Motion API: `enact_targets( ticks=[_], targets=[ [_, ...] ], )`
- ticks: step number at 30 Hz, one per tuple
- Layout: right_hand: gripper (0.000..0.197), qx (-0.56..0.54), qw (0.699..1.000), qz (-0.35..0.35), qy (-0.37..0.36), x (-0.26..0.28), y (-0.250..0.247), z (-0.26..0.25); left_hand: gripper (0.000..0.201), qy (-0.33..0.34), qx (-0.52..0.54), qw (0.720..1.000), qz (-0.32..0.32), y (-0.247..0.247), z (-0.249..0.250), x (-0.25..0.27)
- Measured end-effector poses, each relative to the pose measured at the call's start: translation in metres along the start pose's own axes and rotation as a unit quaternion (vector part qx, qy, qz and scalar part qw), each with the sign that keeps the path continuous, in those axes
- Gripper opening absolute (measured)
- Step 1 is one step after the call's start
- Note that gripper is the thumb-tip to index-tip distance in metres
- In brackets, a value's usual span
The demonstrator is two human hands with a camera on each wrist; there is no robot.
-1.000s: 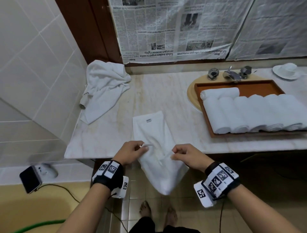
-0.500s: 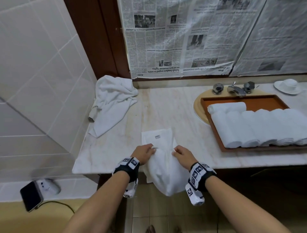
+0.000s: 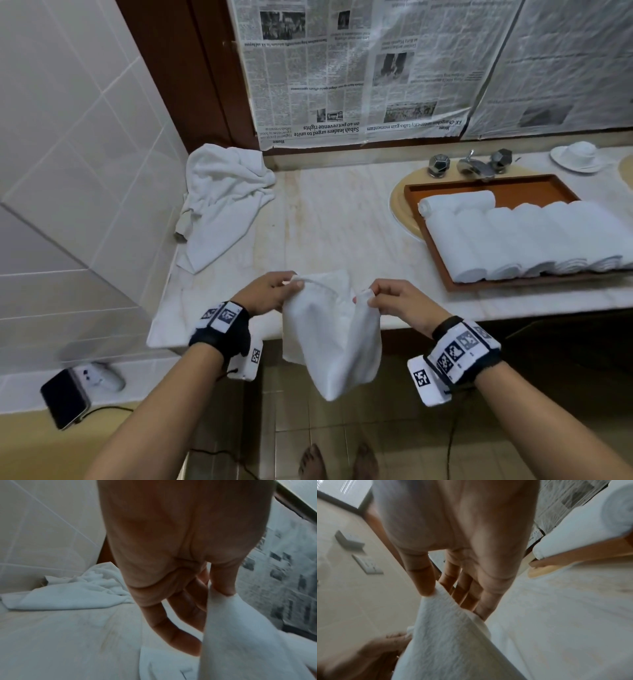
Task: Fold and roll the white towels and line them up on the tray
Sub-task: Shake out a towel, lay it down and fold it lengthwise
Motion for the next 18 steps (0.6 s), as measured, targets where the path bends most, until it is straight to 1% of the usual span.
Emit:
enact_targets(
  ticks=[2,3,5,7,10,14,16,18],
  targets=[
    [0.006,0.029,0.999,0.008,-0.019,-0.007,-0.005,-0.006,0.056,0.013,-0.067,0.996,0.062,-0.009,0.005,-0.002],
    [0.007,0.061,0.998,0.015,-0.022,-0.013,-0.005,-0.004,0.053,0.014,-0.101,0.991,0.084,-0.009,0.002,-0.007],
    [0.007,0.113,0.993,0.04,-0.02,-0.029,-0.003,0.011,0.045,-0.004,-0.107,0.989,0.097,0.0,-0.008,-0.019],
    [0.008,0.146,0.987,0.072,-0.012,-0.044,-0.001,0.031,0.043,-0.029,-0.117,0.985,0.124,0.011,-0.022,-0.031],
    [0.012,0.163,0.981,0.104,0.012,-0.06,0.004,0.058,0.026,-0.054,-0.138,0.977,0.153,0.025,-0.032,-0.038],
    [0.016,0.186,0.977,0.093,0.038,-0.069,0.008,0.065,0.021,-0.074,-0.179,0.971,0.141,0.035,-0.032,-0.038],
    [0.016,0.155,0.983,0.089,0.046,-0.067,0.007,0.062,0.022,-0.08,-0.184,0.971,0.132,0.032,-0.03,-0.035],
    [0.016,0.119,0.988,0.079,0.06,-0.06,0.004,0.057,0.024,-0.101,-0.188,0.973,0.092,0.032,-0.026,-0.029]
  ],
)
Point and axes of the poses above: each hand's wrist, its own x-axis away from the middle knuckle, its own y-axis out of the palm, z = x × y, the point moved 2 cm from there along -x, towards the middle knuckle, and after that the axes turned 7 degrees about -y, right-handed, at the moved point
